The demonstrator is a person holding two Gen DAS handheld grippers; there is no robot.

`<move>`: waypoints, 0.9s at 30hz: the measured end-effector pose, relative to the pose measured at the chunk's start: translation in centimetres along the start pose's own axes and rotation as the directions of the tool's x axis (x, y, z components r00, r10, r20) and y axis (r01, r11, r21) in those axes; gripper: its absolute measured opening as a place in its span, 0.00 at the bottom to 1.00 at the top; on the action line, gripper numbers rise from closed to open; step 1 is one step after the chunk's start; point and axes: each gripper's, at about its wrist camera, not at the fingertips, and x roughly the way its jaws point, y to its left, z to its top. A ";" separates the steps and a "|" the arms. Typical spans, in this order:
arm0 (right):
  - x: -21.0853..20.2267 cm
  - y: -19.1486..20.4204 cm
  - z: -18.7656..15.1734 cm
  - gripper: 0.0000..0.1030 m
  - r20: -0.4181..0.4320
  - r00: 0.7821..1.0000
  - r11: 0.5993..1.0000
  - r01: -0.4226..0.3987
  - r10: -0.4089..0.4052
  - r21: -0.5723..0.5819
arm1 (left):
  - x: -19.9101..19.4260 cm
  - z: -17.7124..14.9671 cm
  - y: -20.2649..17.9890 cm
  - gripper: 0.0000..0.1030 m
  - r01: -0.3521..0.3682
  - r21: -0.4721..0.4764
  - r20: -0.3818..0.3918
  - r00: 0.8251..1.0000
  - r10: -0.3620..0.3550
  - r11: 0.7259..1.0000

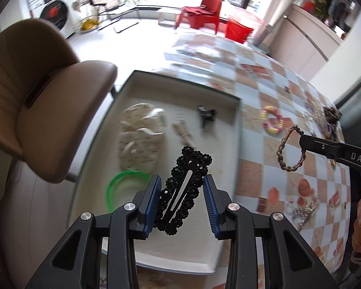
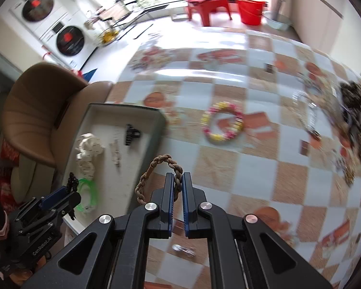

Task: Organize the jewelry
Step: 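Carry the black beaded clip and braided bracelet over the grey tray with both tools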

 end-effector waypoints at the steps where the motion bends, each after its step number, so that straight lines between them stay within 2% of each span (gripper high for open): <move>1: 0.3 0.6 0.2 0.07 -0.003 1.000 1.000 -0.004 0.004 -0.010 | 0.1 0.0 0.6 0.38 -0.005 -0.011 0.000 1.000 0.005 1.000; 6: 2.1 3.6 1.6 0.07 -0.022 0.999 0.998 -0.028 0.026 -0.054 | 1.3 -0.2 2.0 0.38 0.003 -0.036 -0.025 1.000 -0.004 0.999; 12: 4.5 6.4 3.7 0.07 -0.030 0.999 0.994 -0.043 0.040 -0.103 | 3.6 0.4 1.6 0.38 0.023 -0.026 -0.051 0.998 -0.024 0.999; 18: 7.0 8.2 5.8 0.07 -0.033 0.997 0.989 -0.073 0.069 -0.129 | 5.7 1.7 2.1 0.38 -0.013 -0.046 -0.050 0.999 0.010 0.999; 27: 10.7 8.8 7.4 0.07 -0.068 0.992 0.990 -0.116 0.110 -0.083 | 7.6 2.5 3.5 0.38 -0.068 -0.069 -0.061 0.996 0.063 0.995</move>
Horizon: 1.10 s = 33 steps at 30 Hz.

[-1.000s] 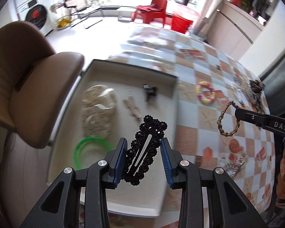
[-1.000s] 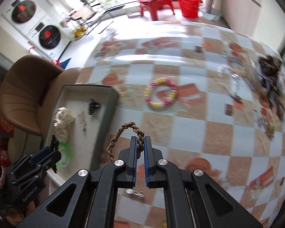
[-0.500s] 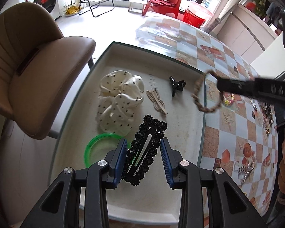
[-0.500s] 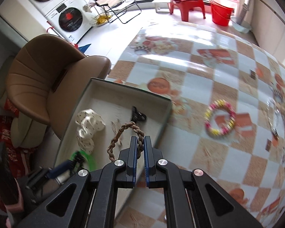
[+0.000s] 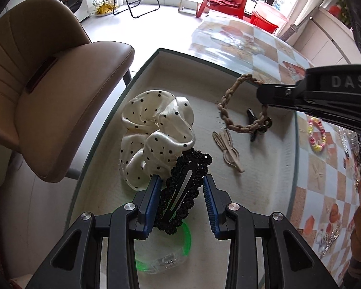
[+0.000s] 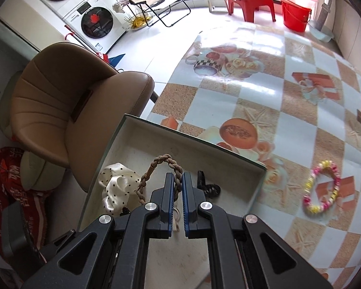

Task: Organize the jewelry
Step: 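Carry the black beaded clip and braided bracelet over the grey tray with both tools, then open both tools to release the clip and bracelet into the tray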

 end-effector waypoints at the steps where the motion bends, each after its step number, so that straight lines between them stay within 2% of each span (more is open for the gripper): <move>1: 0.4 0.0 0.1 0.07 -0.006 1.000 1.000 -0.002 0.002 0.001 | 0.1 0.1 0.0 0.38 -0.004 0.001 0.000 1.000 0.004 1.000; 16: 5.2 0.2 0.7 0.08 -0.100 0.995 1.000 0.005 -0.005 0.003 | 0.2 0.1 -0.7 0.39 -0.047 0.042 -0.007 0.999 0.047 0.998; 17: 5.5 0.1 0.7 0.08 -0.109 0.994 1.000 0.005 -0.004 0.005 | 0.2 0.0 -0.9 0.41 -0.050 0.044 -0.008 0.999 0.051 0.998; 18: 5.7 0.1 0.7 0.08 -0.115 0.993 1.000 0.006 -0.006 0.006 | 0.2 0.0 -1.1 0.53 -0.051 0.046 -0.010 0.999 0.052 0.998; 19: 5.9 0.1 0.6 0.08 -0.119 0.993 1.000 0.009 -0.008 0.005 | 0.1 -0.1 -1.2 0.59 -0.056 0.046 -0.008 0.998 0.056 0.997; 29: 5.4 0.0 0.8 0.08 -0.122 0.992 1.000 -0.022 0.024 0.015 | -0.6 -0.4 -1.6 0.59 -0.075 0.052 -0.003 0.997 0.075 0.996; 31: 4.9 -0.1 0.9 0.13 -0.115 0.993 0.999 -0.033 0.035 0.021 | -0.6 -0.2 -1.5 0.59 -0.083 0.054 -0.002 0.997 0.083 0.995; 33: 4.1 -0.3 1.0 0.32 -0.100 0.994 0.999 -0.044 0.046 0.031 | -0.7 -0.3 -1.7 0.59 -0.094 0.056 0.000 0.996 0.094 0.994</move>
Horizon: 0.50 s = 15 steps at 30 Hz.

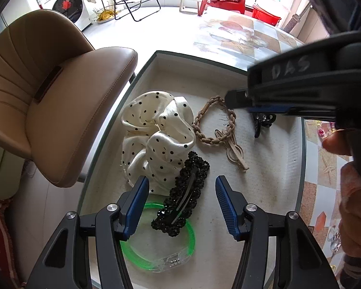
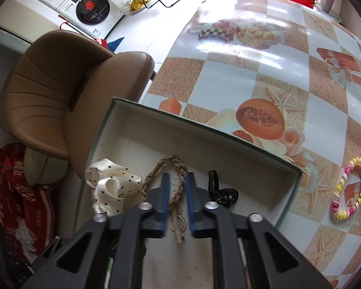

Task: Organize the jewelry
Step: 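Open both tools to release the clip and bracelet into the tray, then move both open tools back over the jewelry on the table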

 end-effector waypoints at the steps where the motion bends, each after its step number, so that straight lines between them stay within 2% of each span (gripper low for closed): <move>1: -0.4 -0.1 0.0 0.36 0.009 1.000 1.000 0.000 0.000 0.003 | -0.1 0.0 0.0 0.59 -0.005 -0.001 -0.002 1.000 0.005 1.000; 2: -0.8 -0.1 -0.1 0.41 0.019 1.000 1.000 -0.003 0.003 0.005 | -0.1 0.0 0.0 0.59 -0.008 -0.003 -0.002 1.000 0.008 1.000; 7: -2.7 -0.6 -0.7 0.42 0.043 0.999 1.000 -0.015 0.014 0.016 | -0.7 -0.1 -0.2 0.59 -0.020 -0.006 0.005 1.000 0.020 1.000; 12: -4.7 -1.6 -1.8 0.48 0.069 0.998 0.999 -0.017 0.013 0.051 | -1.2 -0.2 -0.9 0.60 -0.022 -0.003 0.010 1.000 0.022 1.000; 13: -5.1 -2.0 -2.2 0.49 0.074 0.997 0.998 -0.017 0.012 0.059 | -1.3 -0.2 -0.9 0.76 -0.022 -0.001 0.009 1.000 0.022 1.000; 15: -5.9 -2.6 -2.7 0.51 0.081 0.997 0.998 -0.012 0.007 0.062 | -1.9 -0.4 -1.1 0.91 -0.026 -0.004 0.027 0.999 0.027 1.000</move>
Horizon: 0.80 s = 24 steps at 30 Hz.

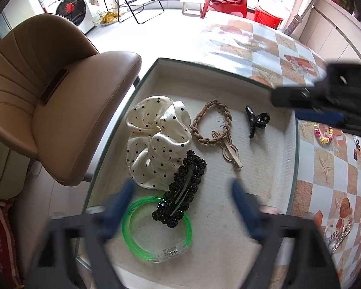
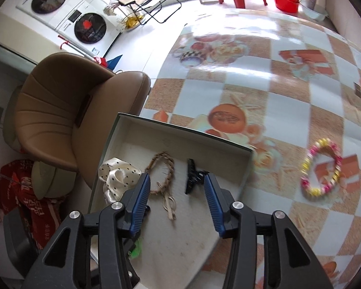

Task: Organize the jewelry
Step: 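Move both open tools back over the jewelry on the table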

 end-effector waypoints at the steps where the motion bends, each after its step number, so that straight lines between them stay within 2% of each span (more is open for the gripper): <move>1: -0.4 -0.2 -0.4 0.52 0.003 1.000 1.000 0.003 -0.003 0.000 | -0.3 -0.2 -0.1 0.91 -0.003 0.002 0.012 1.000 0.003 1.000; 9: -4.2 -4.1 -3.1 0.58 0.021 1.000 0.999 0.015 -0.016 0.052 | -1.1 -0.6 -1.0 0.91 -0.012 0.030 0.003 1.000 0.012 0.999; 10: -4.6 -4.4 -3.4 0.59 0.023 1.000 0.998 0.017 -0.018 0.058 | -1.3 -0.7 -1.1 1.00 -0.012 0.032 0.002 1.000 0.012 0.999; 19: -8.4 -8.7 -7.0 0.70 0.046 0.998 0.989 0.045 -0.052 0.138 | -2.9 -0.8 -2.4 1.00 -0.015 0.081 0.022 1.000 0.013 0.997; 21: -9.2 -10.0 -8.1 0.79 0.049 0.997 0.984 0.050 -0.059 0.172 | -3.4 -0.8 -3.3 1.00 -0.009 0.104 0.028 1.000 0.006 0.995; 24: -10.1 -11.8 -9.8 0.79 0.044 0.996 0.972 0.068 -0.080 0.224 | -4.1 -1.0 -4.8 1.00 0.004 0.140 0.034 0.999 -0.009 0.990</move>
